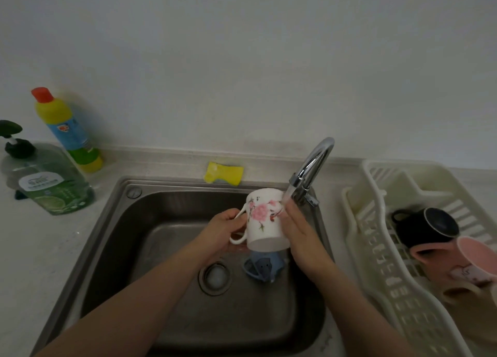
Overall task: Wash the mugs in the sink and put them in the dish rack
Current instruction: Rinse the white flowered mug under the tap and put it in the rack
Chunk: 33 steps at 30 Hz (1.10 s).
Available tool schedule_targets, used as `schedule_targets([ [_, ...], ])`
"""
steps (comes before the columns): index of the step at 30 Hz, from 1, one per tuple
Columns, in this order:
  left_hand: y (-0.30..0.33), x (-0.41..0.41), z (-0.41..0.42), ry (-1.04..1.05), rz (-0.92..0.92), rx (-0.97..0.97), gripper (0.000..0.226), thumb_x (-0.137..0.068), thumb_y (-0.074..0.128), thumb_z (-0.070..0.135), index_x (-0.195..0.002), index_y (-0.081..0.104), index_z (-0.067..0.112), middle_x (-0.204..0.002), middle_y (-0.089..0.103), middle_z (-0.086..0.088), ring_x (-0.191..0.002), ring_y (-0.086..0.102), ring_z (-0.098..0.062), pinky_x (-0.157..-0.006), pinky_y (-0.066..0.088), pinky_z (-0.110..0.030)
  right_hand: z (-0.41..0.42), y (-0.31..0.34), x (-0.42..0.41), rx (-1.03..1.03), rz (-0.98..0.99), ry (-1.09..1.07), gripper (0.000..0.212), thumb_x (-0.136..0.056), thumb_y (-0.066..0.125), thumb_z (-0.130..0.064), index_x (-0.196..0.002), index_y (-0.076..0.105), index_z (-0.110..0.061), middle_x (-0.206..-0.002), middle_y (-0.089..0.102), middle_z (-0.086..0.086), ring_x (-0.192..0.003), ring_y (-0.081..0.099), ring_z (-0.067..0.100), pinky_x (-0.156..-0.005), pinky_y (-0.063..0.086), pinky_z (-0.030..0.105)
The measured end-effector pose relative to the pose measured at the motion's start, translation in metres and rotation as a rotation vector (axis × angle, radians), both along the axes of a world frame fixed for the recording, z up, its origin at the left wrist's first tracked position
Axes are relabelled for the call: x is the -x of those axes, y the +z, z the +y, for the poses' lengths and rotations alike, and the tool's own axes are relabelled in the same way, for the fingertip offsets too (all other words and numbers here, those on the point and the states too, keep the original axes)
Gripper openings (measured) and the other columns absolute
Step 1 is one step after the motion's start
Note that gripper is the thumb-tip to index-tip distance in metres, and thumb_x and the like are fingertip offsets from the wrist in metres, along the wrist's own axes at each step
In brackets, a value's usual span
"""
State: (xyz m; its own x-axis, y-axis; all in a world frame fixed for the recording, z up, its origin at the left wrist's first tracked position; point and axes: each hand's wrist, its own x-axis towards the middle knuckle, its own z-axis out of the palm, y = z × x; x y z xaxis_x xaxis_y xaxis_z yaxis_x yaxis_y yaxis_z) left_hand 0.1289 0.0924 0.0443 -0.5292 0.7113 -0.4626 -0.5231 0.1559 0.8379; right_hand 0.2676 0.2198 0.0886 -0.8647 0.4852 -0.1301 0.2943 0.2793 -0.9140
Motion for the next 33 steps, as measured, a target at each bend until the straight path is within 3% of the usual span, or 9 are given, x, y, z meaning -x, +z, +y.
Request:
schedule_targets([
  [2,0.002,0.002,0.002,-0.002,0.0,0.007,0.017,-0.099,0.055,0.023,-0.101,0.059,0.006,-0.097,0.066,-0.018,-0.082,0.066,-0.028,-0.078,0.059,-0.052,-0.009,0.005,-0.002,0.0,-0.045,-0.03,0.051,-0.1,0.038,-0.046,-0.149,0.026,-0.039,-0.149,0.036,-0.02,-0.121,0.041,-0.016,-0.099,0.032,0.008],
  [5,0.003,0.005,0.001,-0.034,0.029,0.027,0.017,-0.099,0.054,0.022,-0.103,0.059,0.006,-0.096,0.067,-0.018,-0.08,0.067,-0.026,-0.074,0.06,-0.048,-0.03,0.007,-0.022,-0.323,-0.156,0.124,0.057,-0.101,0.026,-0.046,-0.153,0.004,-0.038,-0.158,-0.011,-0.025,-0.143,-0.005,-0.007,-0.11,0.006,0.013],
  [7,0.004,0.003,0.001,-0.053,0.055,0.039,0.017,-0.1,0.054,0.021,-0.104,0.059,0.005,-0.094,0.067,-0.017,-0.079,0.067,-0.026,-0.075,0.06,-0.05,-0.023,0.004,-0.014,-0.434,-0.154,0.184,0.056,-0.103,0.022,-0.045,-0.154,0.002,-0.035,-0.157,-0.017,-0.022,-0.144,-0.016,-0.001,-0.115,-0.002,0.019],
  [10,0.006,0.001,0.003,-0.053,0.093,0.059,0.017,-0.099,0.055,0.02,-0.103,0.058,0.004,-0.089,0.066,-0.016,-0.074,0.067,-0.025,-0.075,0.06,-0.051,-0.005,0.005,0.006,-0.565,-0.128,0.188,0.056,-0.104,0.02,-0.046,-0.155,0.011,-0.026,-0.161,-0.007,-0.014,-0.147,-0.011,0.006,-0.122,0.005,0.033],
  [15,0.009,0.003,0.007,-0.069,0.16,0.118,0.011,-0.099,0.055,0.016,-0.096,0.057,0.005,-0.083,0.061,-0.015,-0.062,0.064,-0.019,-0.055,0.06,-0.035,-0.008,-0.007,-0.023,-0.827,-0.053,0.437,0.057,-0.098,0.019,-0.046,-0.147,0.038,-0.024,-0.16,0.013,-0.013,-0.148,-0.004,0.007,-0.121,0.006,0.037],
  [18,0.009,-0.001,0.011,-0.104,0.188,0.141,0.012,-0.099,0.055,0.014,-0.088,0.056,0.008,-0.077,0.061,-0.01,-0.06,0.064,-0.017,-0.053,0.059,-0.035,0.012,-0.006,0.001,-0.729,-0.047,0.3,0.058,-0.098,0.019,-0.047,-0.144,0.045,-0.022,-0.156,0.03,-0.008,-0.147,0.013,0.007,-0.12,0.017,0.042],
  [26,0.01,-0.001,0.02,-0.109,0.18,0.141,0.012,-0.098,0.059,0.019,-0.09,0.057,0.01,-0.079,0.064,-0.009,-0.068,0.066,-0.021,-0.061,0.061,-0.041,0.012,-0.015,-0.013,-0.781,0.025,0.409,0.049,-0.1,0.026,-0.035,-0.141,0.049,-0.023,-0.153,0.037,-0.01,-0.147,0.01,0.004,-0.121,0.011,0.038],
  [29,0.011,-0.002,0.022,-0.098,0.195,0.147,0.012,-0.099,0.056,0.018,-0.096,0.058,0.006,-0.083,0.063,-0.013,-0.068,0.065,-0.024,-0.064,0.061,-0.045,0.027,-0.011,0.007,-0.63,-0.046,0.222,0.048,-0.102,0.027,-0.041,-0.146,0.042,-0.026,-0.156,0.026,-0.016,-0.147,0.011,0.008,-0.121,0.015,0.039],
  [33,0.01,0.004,0.016,-0.072,0.145,0.125,0.011,-0.099,0.055,0.017,-0.096,0.058,0.007,-0.082,0.063,-0.012,-0.066,0.064,-0.021,-0.071,0.059,-0.05,-0.002,-0.011,-0.015,-0.757,0.003,0.364,0.054,-0.101,0.022,-0.04,-0.148,0.037,-0.019,-0.159,0.019,-0.009,-0.149,0.001,0.007,-0.121,0.004,0.033],
])
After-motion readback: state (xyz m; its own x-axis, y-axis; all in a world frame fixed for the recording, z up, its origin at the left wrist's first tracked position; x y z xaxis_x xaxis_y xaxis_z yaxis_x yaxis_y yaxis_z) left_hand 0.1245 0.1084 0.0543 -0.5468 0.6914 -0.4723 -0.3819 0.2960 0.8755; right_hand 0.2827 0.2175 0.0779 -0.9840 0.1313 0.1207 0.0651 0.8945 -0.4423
